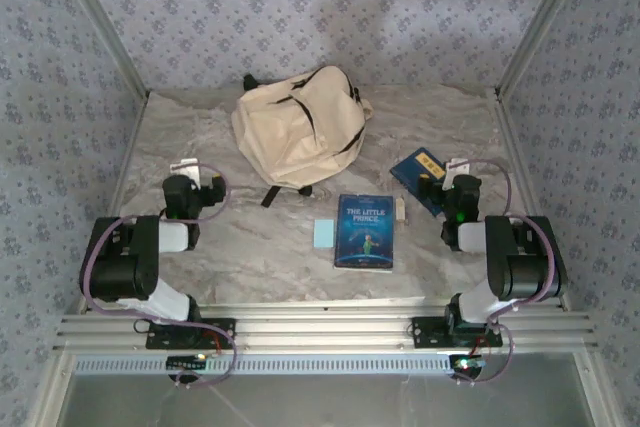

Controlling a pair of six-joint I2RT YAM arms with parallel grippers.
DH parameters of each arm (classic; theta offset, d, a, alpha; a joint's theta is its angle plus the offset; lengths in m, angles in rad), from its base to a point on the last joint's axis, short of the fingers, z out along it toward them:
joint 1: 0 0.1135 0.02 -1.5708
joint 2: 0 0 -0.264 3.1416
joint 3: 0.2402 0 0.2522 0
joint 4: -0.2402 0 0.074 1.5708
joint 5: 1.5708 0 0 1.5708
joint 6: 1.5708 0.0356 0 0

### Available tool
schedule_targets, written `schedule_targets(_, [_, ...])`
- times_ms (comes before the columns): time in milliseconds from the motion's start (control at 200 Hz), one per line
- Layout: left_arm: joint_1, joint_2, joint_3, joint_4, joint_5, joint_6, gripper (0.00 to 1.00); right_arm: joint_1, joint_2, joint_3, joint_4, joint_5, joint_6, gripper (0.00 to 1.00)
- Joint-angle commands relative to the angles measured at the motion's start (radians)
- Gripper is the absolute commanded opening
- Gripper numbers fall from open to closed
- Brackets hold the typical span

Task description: Pack the student bag

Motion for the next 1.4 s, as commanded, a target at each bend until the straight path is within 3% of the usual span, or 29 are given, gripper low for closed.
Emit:
schedule_targets(0, [0.003, 0.003, 0.025, 0.009, 0.013, 0.01, 1.0, -0.008, -0.001, 0.024, -0.012, -0.014, -0.014, 1.0])
schedule_targets(875, [-0.004, -0.003, 0.034, 0.001, 0.008, 0.016, 0.97, -0.015, -0.018, 0.034, -0.042, 0.003, -0.001, 1.0])
schedule_targets(1034, [-0.044, -0.144, 0.191, -0.37, -0.061, 0.033, 0.94, -0.004, -0.106, 0.144, -0.291, 0.094, 0.018, 1.0])
schedule_targets(1159, [-0.098, -0.205, 0.294, -0.526, -0.103, -0.11, 0.99, 0.042, -0.132, 0.249, -0.453, 0.199, 0.018, 1.0])
schedule_targets(1299, [-0.145, -0.196, 0.391, -0.68, -0.127, -0.408, 0.99, 0.106, -0.165, 0.385, -0.675, 0.275, 0.117, 1.0])
schedule_targets(1399, [-0.186, -0.161, 0.407, -0.714, -0.114, -0.59, 0.99, 0.162, -0.17, 0.47, -0.813, 0.259, 0.205, 1.0])
